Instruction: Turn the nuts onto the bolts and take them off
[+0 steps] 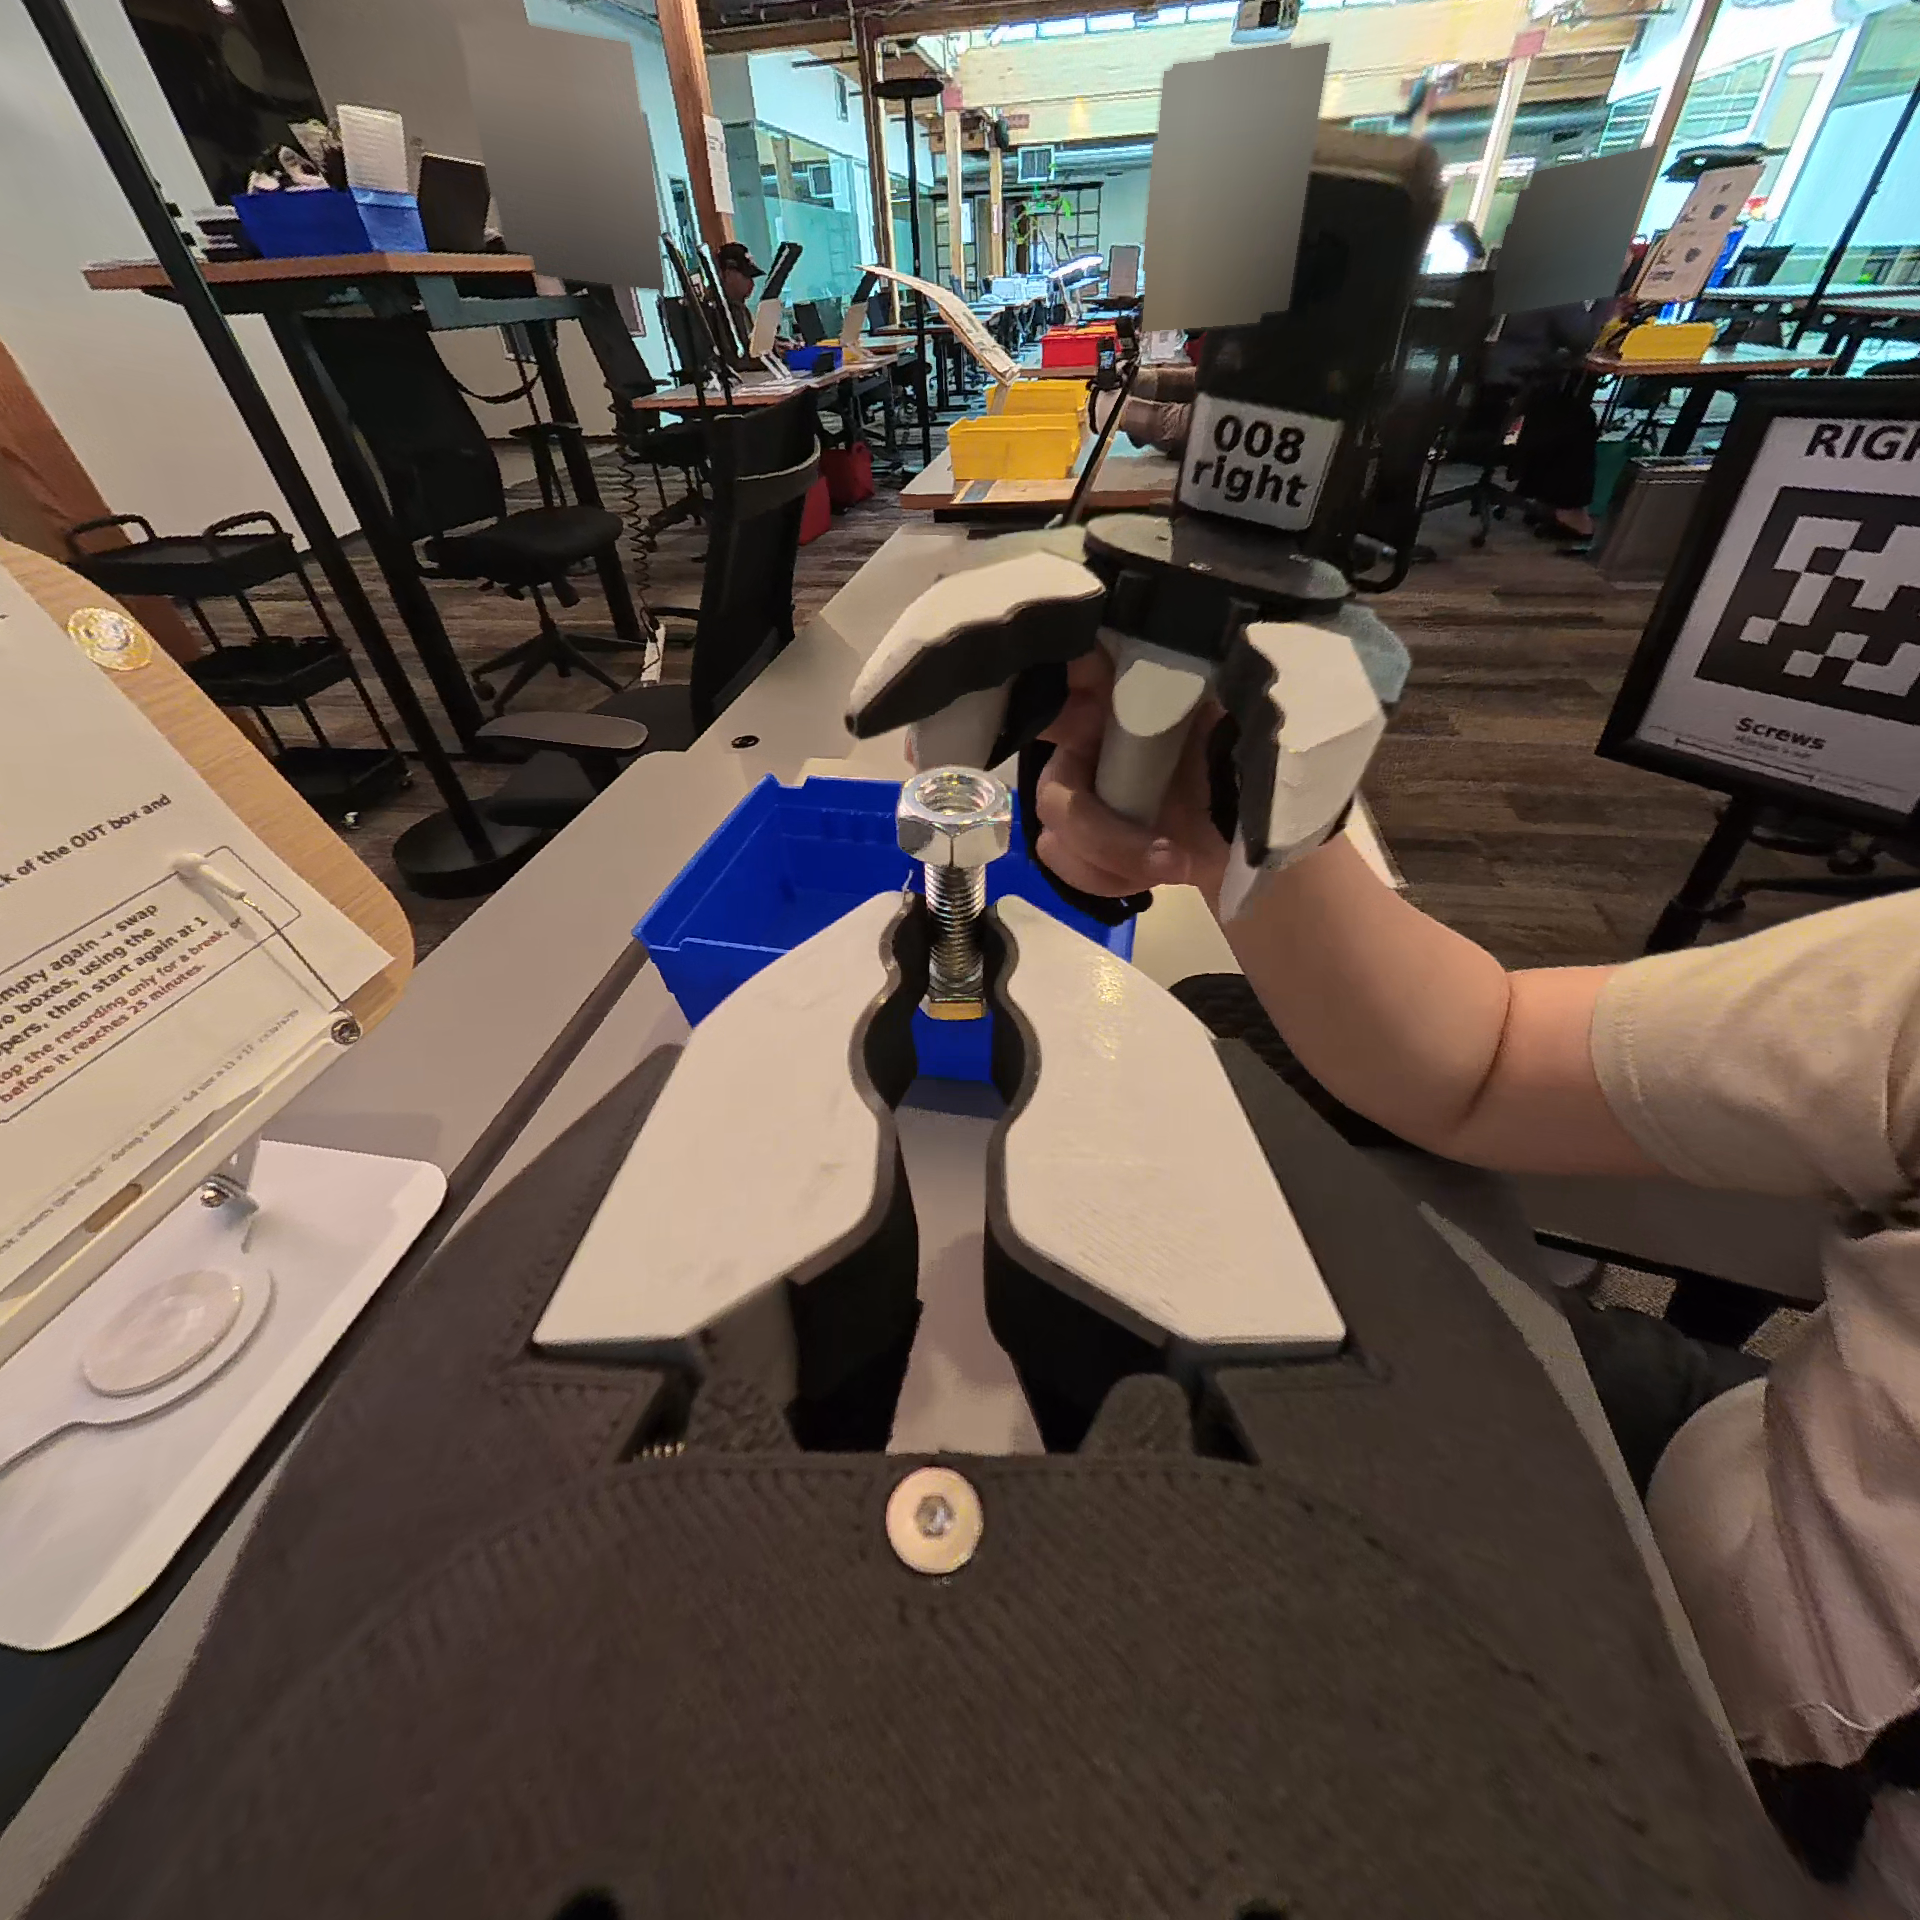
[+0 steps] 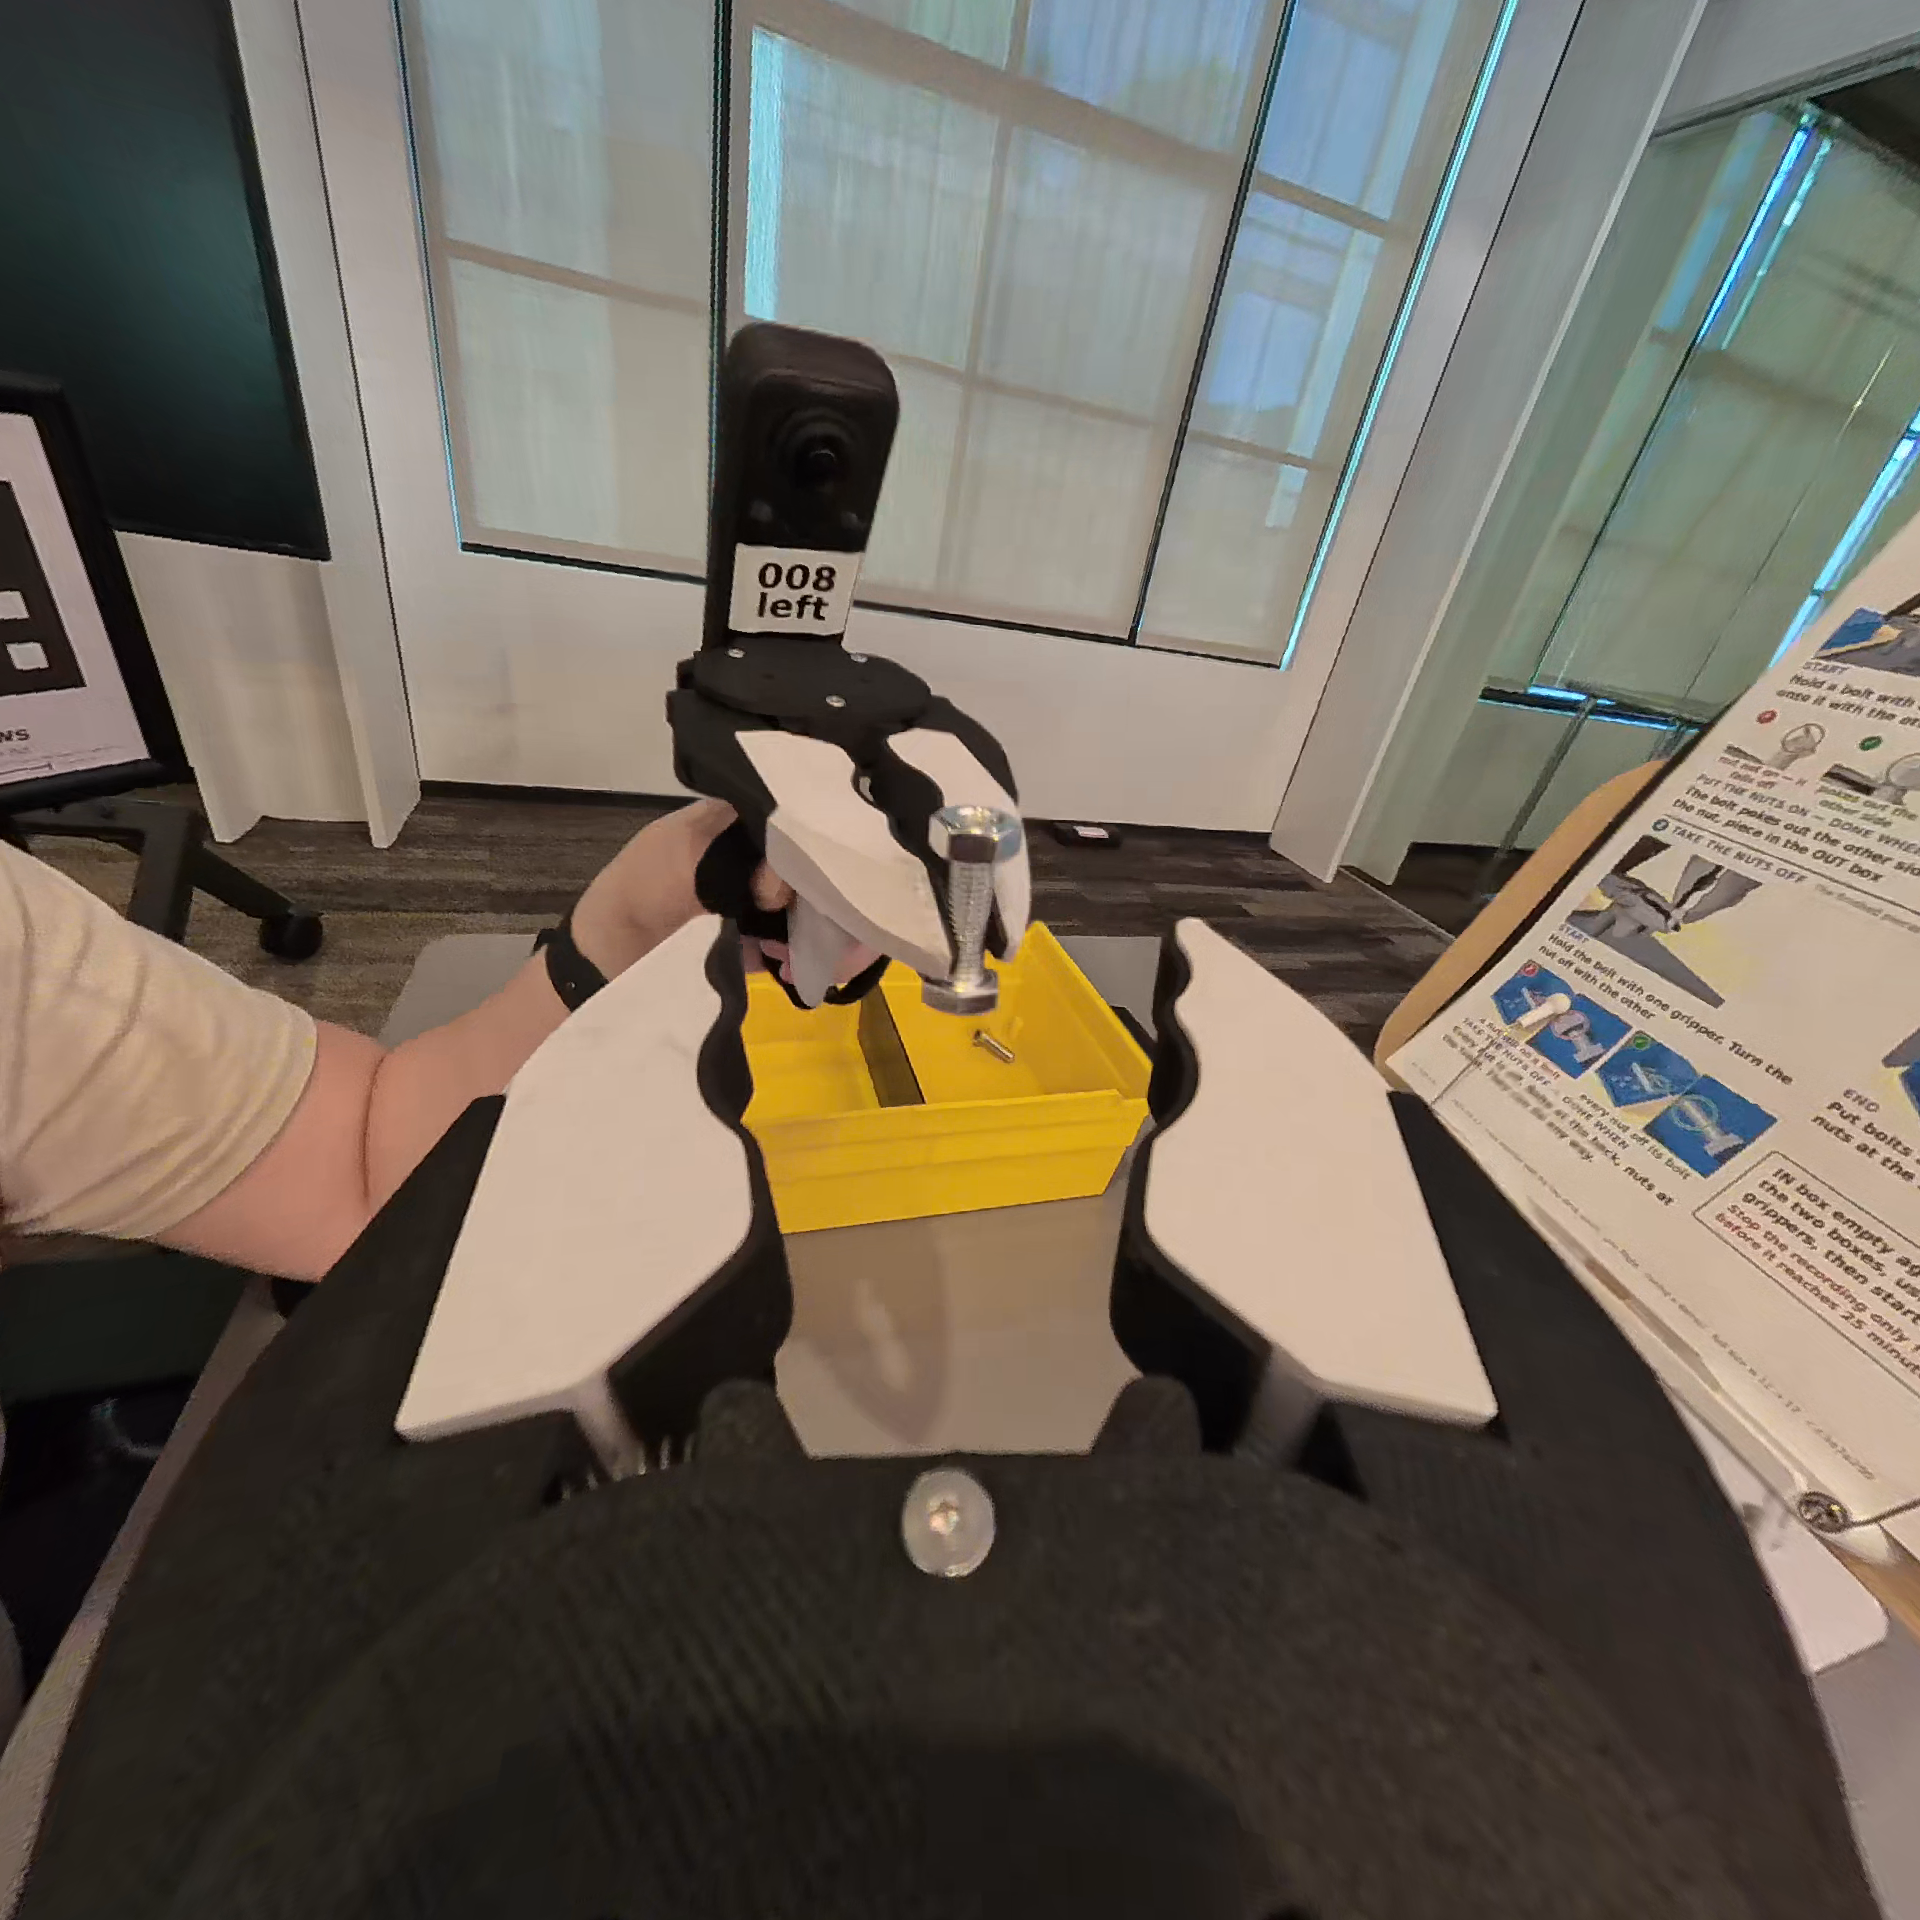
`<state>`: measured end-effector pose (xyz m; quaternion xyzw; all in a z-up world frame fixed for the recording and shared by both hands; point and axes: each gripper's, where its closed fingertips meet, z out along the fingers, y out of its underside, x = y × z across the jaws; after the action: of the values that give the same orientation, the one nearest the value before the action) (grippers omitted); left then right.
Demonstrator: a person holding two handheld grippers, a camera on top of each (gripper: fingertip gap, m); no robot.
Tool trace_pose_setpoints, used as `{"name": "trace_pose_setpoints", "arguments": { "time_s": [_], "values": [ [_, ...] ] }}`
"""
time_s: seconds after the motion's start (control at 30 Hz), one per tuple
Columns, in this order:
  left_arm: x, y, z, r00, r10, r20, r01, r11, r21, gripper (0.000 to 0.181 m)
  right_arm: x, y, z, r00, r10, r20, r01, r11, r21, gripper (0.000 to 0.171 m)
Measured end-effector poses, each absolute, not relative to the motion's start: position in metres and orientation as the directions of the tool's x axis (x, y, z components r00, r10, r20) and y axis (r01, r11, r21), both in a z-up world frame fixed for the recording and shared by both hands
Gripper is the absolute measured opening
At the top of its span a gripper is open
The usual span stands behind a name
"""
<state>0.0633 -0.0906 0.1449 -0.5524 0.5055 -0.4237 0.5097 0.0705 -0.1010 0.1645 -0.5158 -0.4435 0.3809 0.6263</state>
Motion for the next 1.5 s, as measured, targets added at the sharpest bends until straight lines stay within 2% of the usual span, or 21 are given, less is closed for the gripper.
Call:
{"name": "trace_pose_setpoints", "arguments": {
  "time_s": [0.2, 0.6, 1.5],
  "values": [
    [0.063, -0.089, 0.144, 0.141, -0.988, -0.059, -0.138, 0.039, -0.990, 0.010, 0.063, -0.106, 0.161, 0.244, 0.958, 0.152, -0.062, 0.172, -0.983, 0.077],
    [0.067, -0.088, 0.139, 0.139, -0.989, -0.053, -0.156, 0.031, -0.987, 0.010, 0.057, -0.115, 0.164, 0.225, 0.958, 0.179, -0.079, 0.201, -0.976, 0.076],
    [0.069, -0.086, 0.135, 0.156, -0.986, -0.065, -0.182, 0.036, -0.983, 0.009, 0.050, -0.119, 0.158, 0.232, 0.944, 0.235, -0.021, 0.246, -0.969, 0.072]
  ]
}}
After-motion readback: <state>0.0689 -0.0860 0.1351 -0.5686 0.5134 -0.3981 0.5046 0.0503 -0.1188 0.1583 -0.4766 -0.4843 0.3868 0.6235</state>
